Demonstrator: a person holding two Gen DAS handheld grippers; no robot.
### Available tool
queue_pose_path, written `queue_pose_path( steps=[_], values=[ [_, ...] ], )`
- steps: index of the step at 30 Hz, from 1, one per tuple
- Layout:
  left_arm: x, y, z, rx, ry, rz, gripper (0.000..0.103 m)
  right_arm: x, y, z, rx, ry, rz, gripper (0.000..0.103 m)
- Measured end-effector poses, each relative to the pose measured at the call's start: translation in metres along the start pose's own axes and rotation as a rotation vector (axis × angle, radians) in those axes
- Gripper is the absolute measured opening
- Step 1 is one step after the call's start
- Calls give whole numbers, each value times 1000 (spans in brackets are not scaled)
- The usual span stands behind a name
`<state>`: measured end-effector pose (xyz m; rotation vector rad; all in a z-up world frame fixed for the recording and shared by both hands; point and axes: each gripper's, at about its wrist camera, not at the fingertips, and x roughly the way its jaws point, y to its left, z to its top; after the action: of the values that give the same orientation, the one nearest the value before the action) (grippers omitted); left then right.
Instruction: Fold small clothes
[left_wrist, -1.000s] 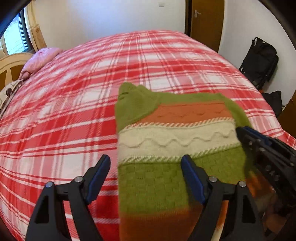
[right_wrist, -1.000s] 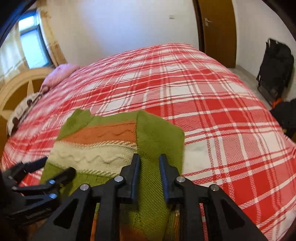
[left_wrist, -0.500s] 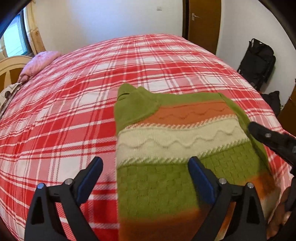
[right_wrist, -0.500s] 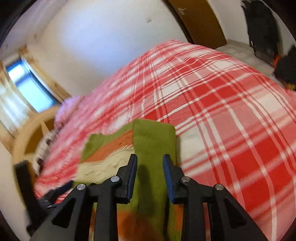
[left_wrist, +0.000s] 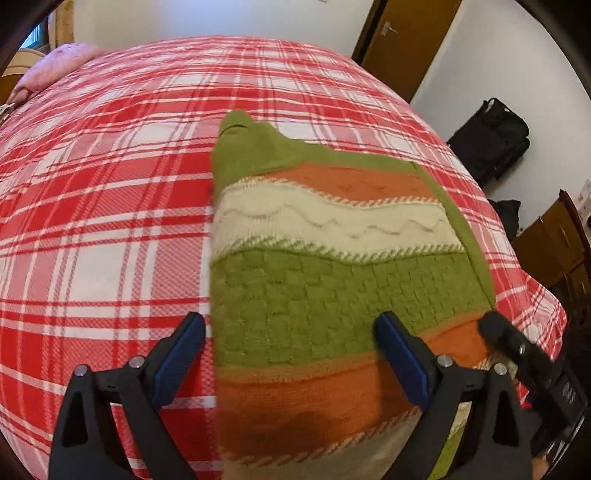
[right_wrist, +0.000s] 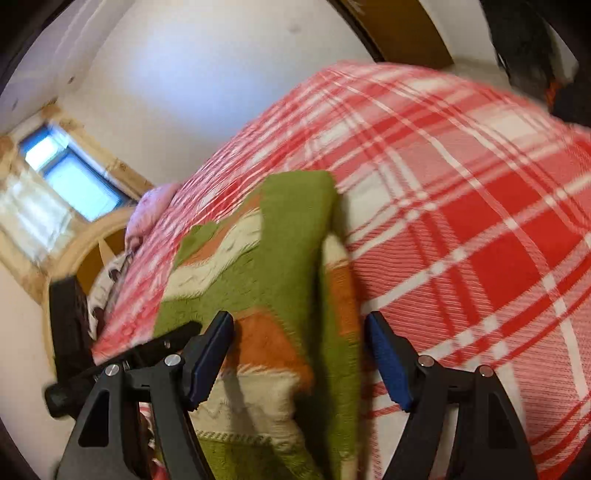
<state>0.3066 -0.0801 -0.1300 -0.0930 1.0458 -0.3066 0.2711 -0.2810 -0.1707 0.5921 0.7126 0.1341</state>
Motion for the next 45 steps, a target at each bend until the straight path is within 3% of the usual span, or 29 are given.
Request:
queue_pose_path(
  steps=[3,8,13,17,18,22,25,27,30,34,38,41,45],
  values=[
    [5,0,1,-17,11,-1,101,8,11,-4,-86,7,-46,74],
    [7,-4,2,-7,-2,-2,101,15,7,-1,-68,9,-27,76],
    [8,-3,3,-5,-12,-4,101,19,16,-3,-103,-4,-67,81],
    [8,-5,3,3,-23,-3,99,20,22,-3,-131,1,-93,77],
    [7,-5,2,5,-25,-11,94,20,25,-3,-144,3,-96,66],
    [1,-10,0,37,-47,-21,81,19,33,-5,-163,24,-66,44],
    [-8,-10,-1,41,-66,-19,59,16,42,-7,-183,18,-87,33],
    [-16,-7,-1,35,-80,-20,38,10,55,-11,-227,-4,-112,30],
    [-27,-1,-1,17,-87,-37,32,0,71,-20,-257,-24,-102,29],
    [-47,4,-7,40,-121,5,32,-10,77,-34,-189,-11,-12,29],
    [-57,18,-14,63,-94,28,33,-12,75,-53,-129,15,37,29],
    [-49,26,-16,57,-46,50,44,-9,71,-57,-117,26,24,37],
    [-43,31,-14,61,-35,53,61,-10,47,-43,18,34,66,52]
  ],
)
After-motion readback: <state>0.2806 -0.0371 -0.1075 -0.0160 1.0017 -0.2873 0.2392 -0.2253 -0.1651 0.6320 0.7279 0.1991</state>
